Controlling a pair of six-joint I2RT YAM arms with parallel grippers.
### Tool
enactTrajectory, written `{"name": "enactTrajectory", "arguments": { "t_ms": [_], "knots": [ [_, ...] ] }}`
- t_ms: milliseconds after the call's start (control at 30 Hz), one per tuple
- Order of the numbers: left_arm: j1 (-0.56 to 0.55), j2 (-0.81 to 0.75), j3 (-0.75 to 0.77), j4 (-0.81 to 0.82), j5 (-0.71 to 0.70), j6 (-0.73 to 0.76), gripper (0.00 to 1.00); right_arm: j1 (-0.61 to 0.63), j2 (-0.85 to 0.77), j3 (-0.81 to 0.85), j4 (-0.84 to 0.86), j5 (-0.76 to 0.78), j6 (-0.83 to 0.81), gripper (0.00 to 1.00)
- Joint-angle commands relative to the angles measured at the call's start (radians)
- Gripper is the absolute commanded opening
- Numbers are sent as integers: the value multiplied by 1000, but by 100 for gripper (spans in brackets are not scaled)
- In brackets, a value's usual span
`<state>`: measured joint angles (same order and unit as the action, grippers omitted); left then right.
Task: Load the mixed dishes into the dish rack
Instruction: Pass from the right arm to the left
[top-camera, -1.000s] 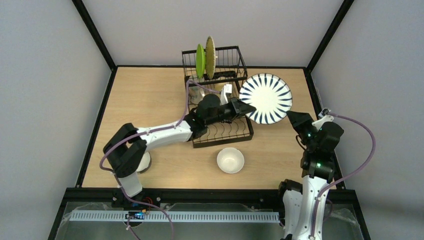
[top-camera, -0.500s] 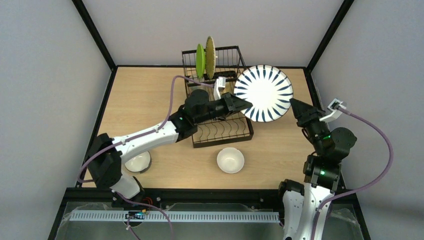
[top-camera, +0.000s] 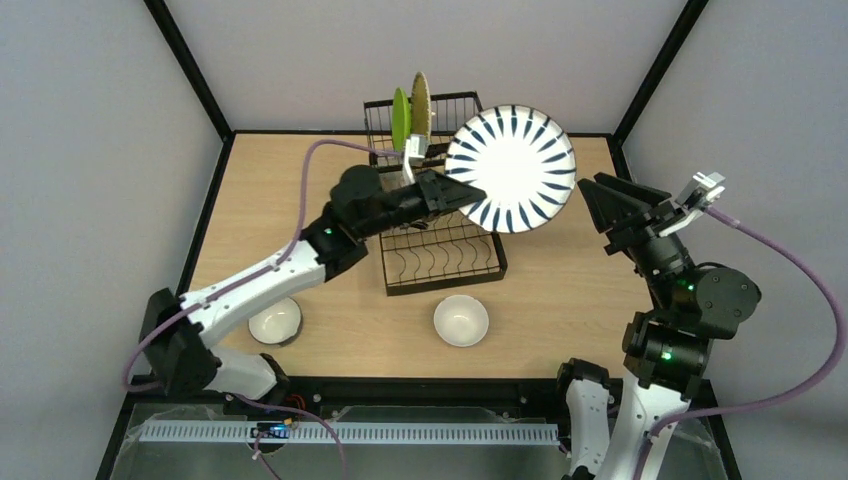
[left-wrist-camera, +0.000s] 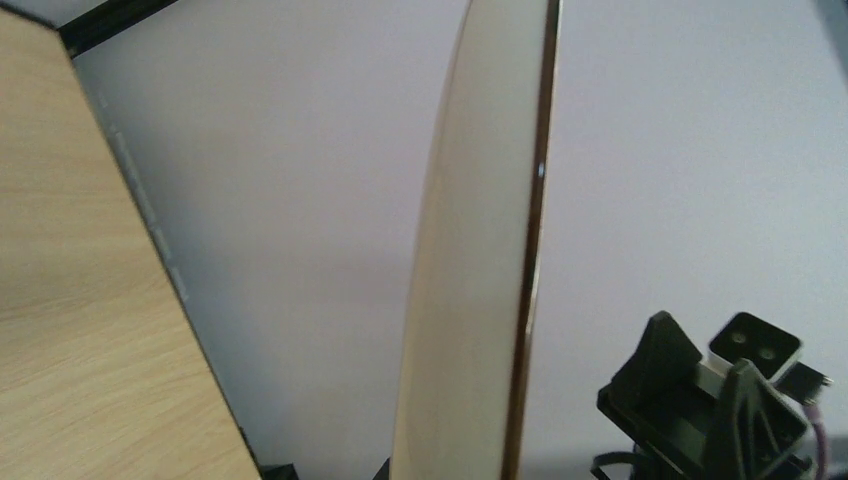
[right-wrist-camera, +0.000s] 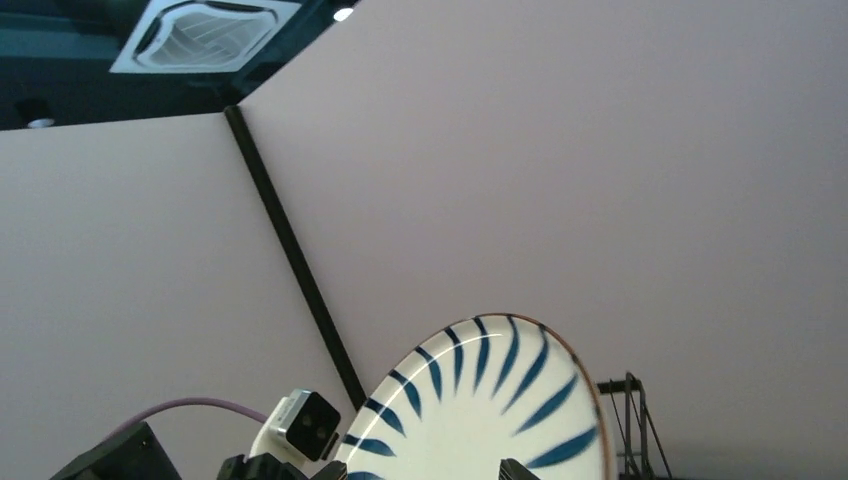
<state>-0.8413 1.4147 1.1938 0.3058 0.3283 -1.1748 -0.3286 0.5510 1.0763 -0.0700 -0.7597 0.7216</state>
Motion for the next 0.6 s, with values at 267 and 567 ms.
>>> {"name": "enactTrajectory", "arguments": {
  "t_ms": [267,567],
  "knots": [
    [110,-256,20,231,291,47,2,-1,81,244,-96,-170,10,85],
    [110,-317,14,162,373,91,2,1,129,367,-115,-320,32,85]
  ]
}}
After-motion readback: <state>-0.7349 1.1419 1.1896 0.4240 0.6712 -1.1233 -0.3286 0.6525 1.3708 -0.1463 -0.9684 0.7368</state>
